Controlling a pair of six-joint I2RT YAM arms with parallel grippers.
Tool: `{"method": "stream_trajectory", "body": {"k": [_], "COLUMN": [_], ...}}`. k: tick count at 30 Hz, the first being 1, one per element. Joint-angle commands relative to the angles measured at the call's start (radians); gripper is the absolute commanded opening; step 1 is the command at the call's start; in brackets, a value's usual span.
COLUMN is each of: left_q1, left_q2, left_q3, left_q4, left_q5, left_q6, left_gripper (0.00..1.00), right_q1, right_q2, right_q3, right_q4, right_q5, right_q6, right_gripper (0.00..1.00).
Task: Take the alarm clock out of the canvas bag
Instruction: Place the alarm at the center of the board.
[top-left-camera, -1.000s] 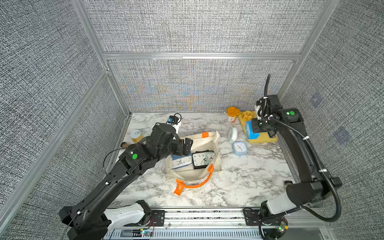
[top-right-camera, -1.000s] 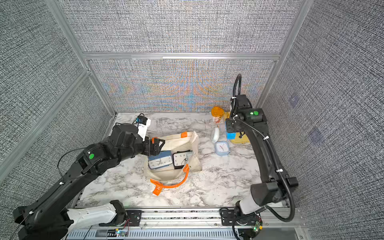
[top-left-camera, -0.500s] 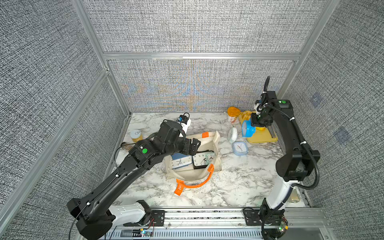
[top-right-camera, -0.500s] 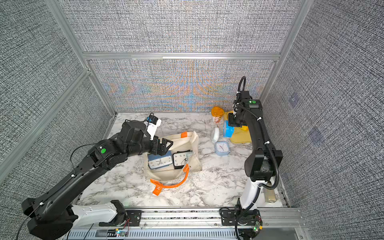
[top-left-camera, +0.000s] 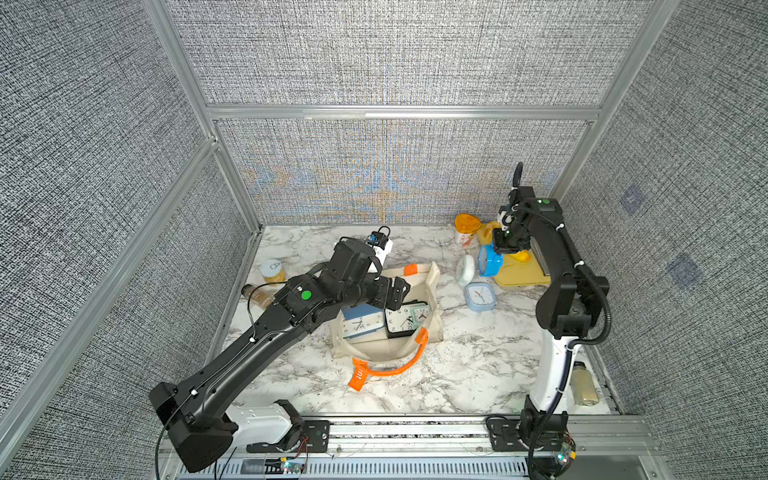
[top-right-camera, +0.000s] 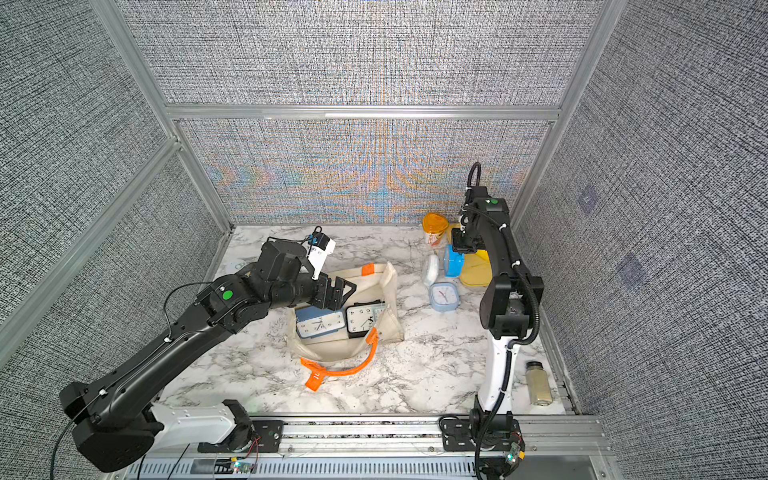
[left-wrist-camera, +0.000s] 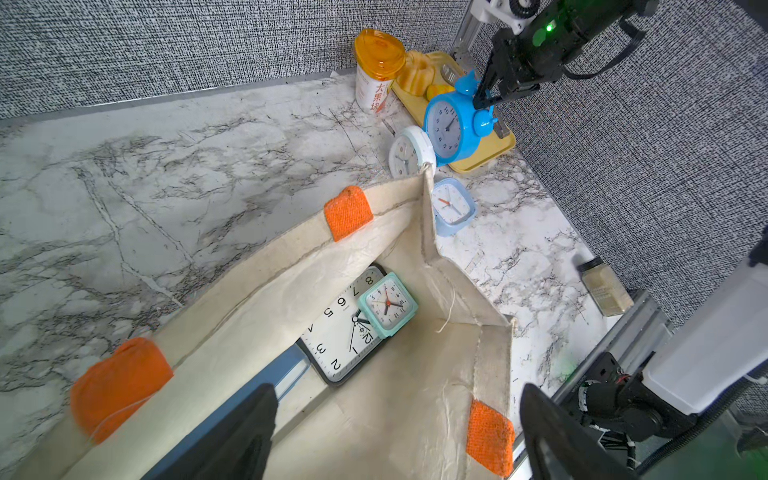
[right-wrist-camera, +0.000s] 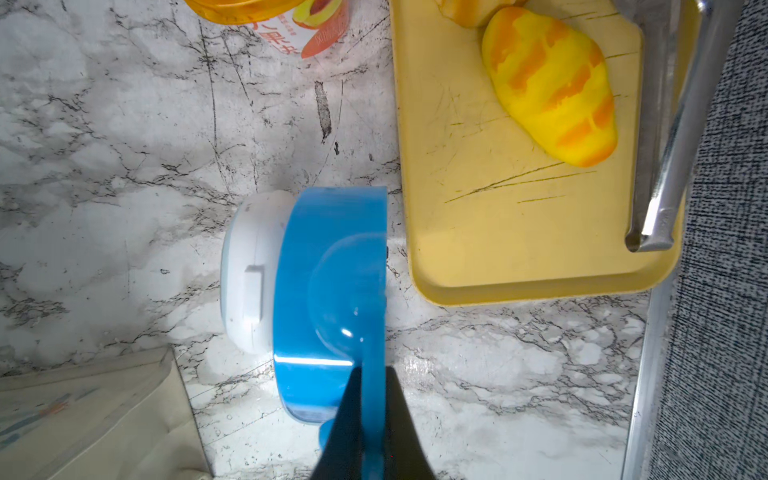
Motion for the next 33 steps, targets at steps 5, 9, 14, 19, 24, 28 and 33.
{"method": "stream_trajectory", "body": {"k": [5,9,14,19,24,28,33], "left_q1": [0.002,0.001,0.002,0.002,0.002,0.002,0.001], "left_q2": [0.010,0.011,0.007,0.011,0.008,0.001,-0.008], "left_q3": [-0.017,-0.024,-0.042,-0.050,-0.054,-0.061,-0.069], "left_q4": [0.048,0.054,0.066,0.076,0.076,0.076,0.076], "left_q5": [0.022,0.030,0.035,0.043,0.040,0.036,0.031], "left_q6": [-0.013,-0.018,-0.029,-0.037,-0.039,-0.044,-0.048], "left_gripper": [0.92,0.92,0.92,0.92,0.92,0.92,0.92], "right_q1": [0.007,0.007,0.008,0.011,0.017,0.019,0.023], "right_q2": [0.048,0.085,0.105,0.128,0.138,0.144,0.137], "right_q3": [0.028,0.054,0.059,0.095,0.105,0.110,0.127], "right_q4": [-0.025,-0.045,-0.048,-0.068,-0.072,-0.073,-0.071], "right_q5": [-0.034,-0.025,-0.004,0.007,0.012,0.015,0.018], "right_q6": [0.000,-0.004,-0.004,0.003,0.001,0.002,0.005], "right_gripper": [0.00,0.00,0.00,0.08,0.21,0.26,0.39]}}
